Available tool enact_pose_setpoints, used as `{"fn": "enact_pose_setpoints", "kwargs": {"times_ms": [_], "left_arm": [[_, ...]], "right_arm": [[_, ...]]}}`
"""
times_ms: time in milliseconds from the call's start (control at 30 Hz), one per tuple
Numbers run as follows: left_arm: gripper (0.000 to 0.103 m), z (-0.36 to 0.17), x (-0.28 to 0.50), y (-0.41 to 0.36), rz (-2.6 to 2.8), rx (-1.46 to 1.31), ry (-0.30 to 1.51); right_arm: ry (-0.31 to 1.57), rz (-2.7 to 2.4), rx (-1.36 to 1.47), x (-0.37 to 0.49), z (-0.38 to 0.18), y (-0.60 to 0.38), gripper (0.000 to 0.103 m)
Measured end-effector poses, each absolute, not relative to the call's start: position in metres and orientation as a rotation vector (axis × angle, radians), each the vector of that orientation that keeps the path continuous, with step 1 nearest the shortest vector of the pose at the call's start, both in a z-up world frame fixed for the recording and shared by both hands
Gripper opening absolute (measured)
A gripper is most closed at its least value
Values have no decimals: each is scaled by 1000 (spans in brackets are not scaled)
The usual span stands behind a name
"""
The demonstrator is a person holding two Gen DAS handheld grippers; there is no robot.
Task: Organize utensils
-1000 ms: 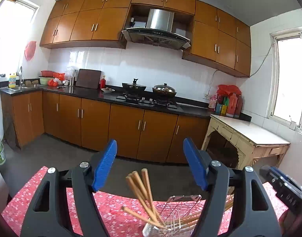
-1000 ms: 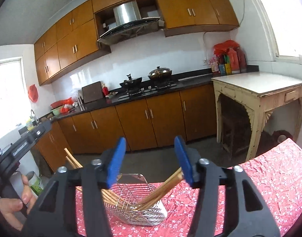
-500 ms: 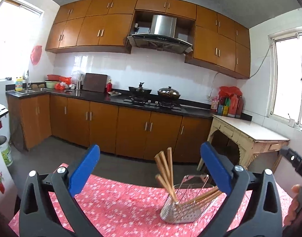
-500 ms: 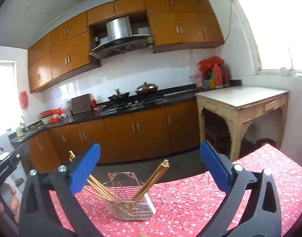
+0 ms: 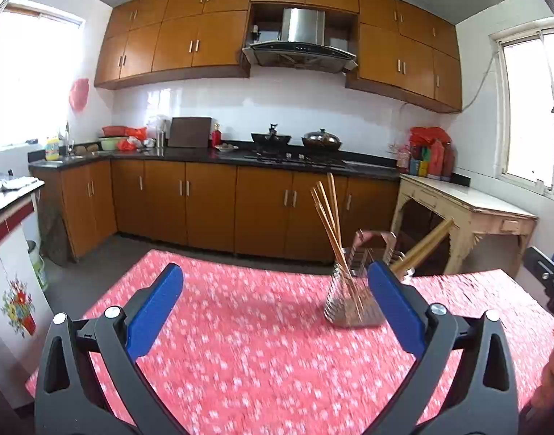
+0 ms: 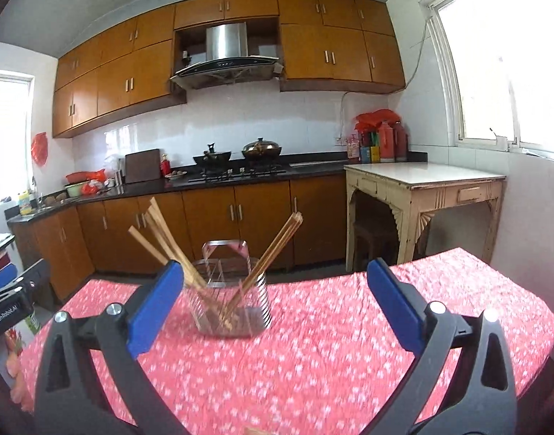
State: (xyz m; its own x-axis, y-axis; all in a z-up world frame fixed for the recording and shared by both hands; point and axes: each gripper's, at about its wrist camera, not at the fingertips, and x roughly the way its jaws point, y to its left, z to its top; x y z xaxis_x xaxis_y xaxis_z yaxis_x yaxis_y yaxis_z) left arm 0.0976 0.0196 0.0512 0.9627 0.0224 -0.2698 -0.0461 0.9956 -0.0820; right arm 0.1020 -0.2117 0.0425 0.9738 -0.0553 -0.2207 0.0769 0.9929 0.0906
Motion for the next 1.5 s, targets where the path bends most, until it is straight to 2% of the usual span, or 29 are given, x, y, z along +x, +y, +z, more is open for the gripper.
{"fn": "enact_pose_setpoints", "kwargs": {"times_ms": [400,700,1500], "left_arm": [[101,27,43,5,26,-33,203],[101,8,35,6,-8,-51,272],[101,5,23,1,-39,-49,260]], "right_arm": [[175,-33,54,48,10,-192,99],[213,8,49,41,-5,-190,99],[213,18,54,33,-9,-192,99]]}}
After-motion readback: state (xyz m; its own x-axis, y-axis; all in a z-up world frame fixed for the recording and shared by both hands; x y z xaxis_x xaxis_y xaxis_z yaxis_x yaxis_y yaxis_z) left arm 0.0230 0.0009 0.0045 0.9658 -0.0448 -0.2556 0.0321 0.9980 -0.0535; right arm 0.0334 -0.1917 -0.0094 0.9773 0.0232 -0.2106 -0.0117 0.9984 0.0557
